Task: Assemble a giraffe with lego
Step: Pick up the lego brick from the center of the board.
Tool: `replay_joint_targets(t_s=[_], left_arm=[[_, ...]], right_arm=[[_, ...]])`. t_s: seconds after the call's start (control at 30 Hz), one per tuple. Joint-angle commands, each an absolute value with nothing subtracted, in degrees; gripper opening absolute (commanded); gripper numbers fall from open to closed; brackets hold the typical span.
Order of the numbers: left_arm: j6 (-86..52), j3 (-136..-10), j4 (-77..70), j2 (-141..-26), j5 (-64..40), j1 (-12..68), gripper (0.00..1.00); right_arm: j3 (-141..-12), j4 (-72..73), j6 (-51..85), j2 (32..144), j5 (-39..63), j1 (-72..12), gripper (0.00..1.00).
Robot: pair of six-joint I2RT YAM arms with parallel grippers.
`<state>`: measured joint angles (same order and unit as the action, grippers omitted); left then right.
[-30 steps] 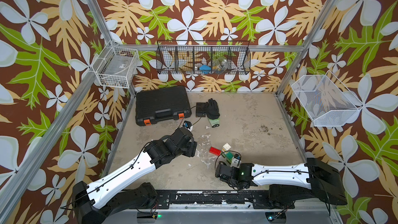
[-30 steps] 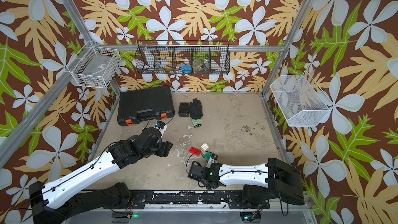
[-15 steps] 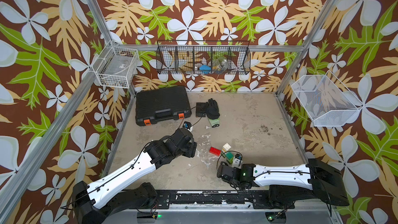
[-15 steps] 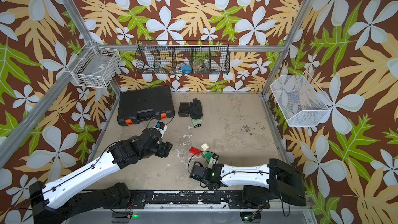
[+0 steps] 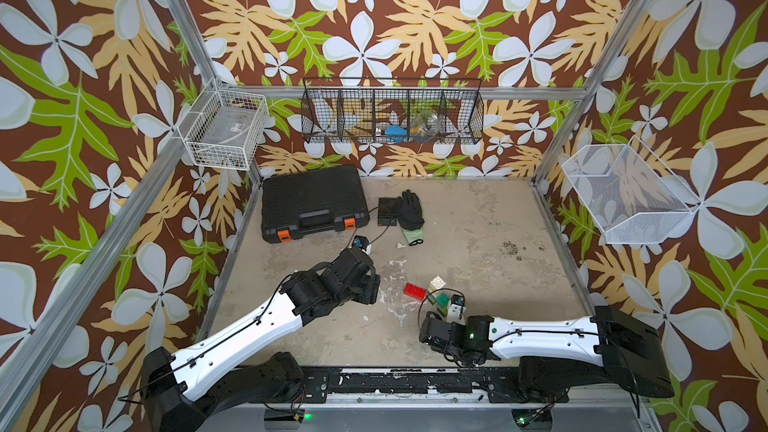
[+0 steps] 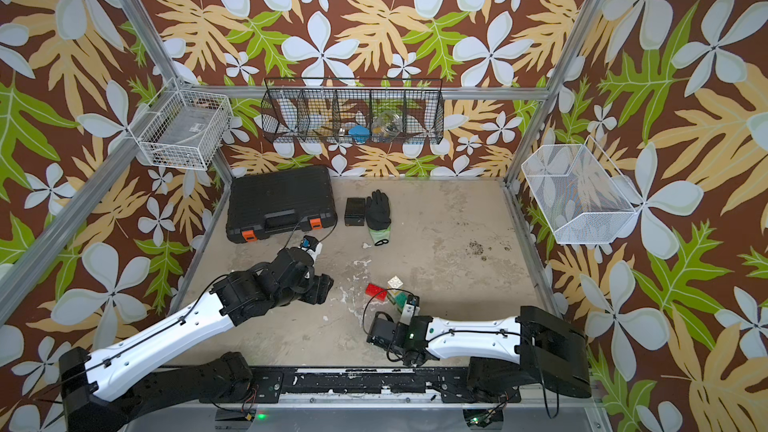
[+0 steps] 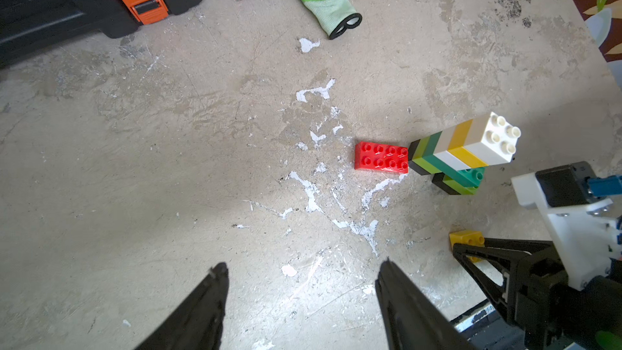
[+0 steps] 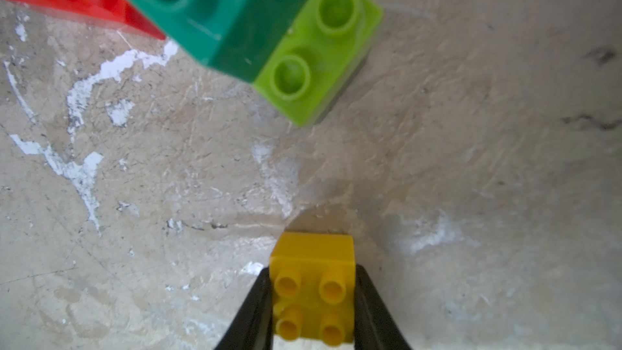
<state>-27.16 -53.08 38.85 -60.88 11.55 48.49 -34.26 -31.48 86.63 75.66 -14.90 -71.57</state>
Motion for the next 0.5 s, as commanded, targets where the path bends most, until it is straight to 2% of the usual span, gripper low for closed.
replay_joint_targets(t_s=[0.0,0.33,0.47], left_arm=[[-28.03,-53.28,37.92,-61.31,11.26,48.36,0.73],[-27.68,-54.74,38.27,-63.01,11.69,48.36,0.73],[-27.84,-55.0,38.47,-63.11,12.5,48.36,0.73]], right_arm=[[-35.52,-34.42,83.42,74.34,-15.34,-71.94,0.16],[-61.42,-56.76,64.69,74.54,-16.31,-80.43,0.19],[-68.2,-62.83,59.35,73.51,-18.5,-80.86,0.22]])
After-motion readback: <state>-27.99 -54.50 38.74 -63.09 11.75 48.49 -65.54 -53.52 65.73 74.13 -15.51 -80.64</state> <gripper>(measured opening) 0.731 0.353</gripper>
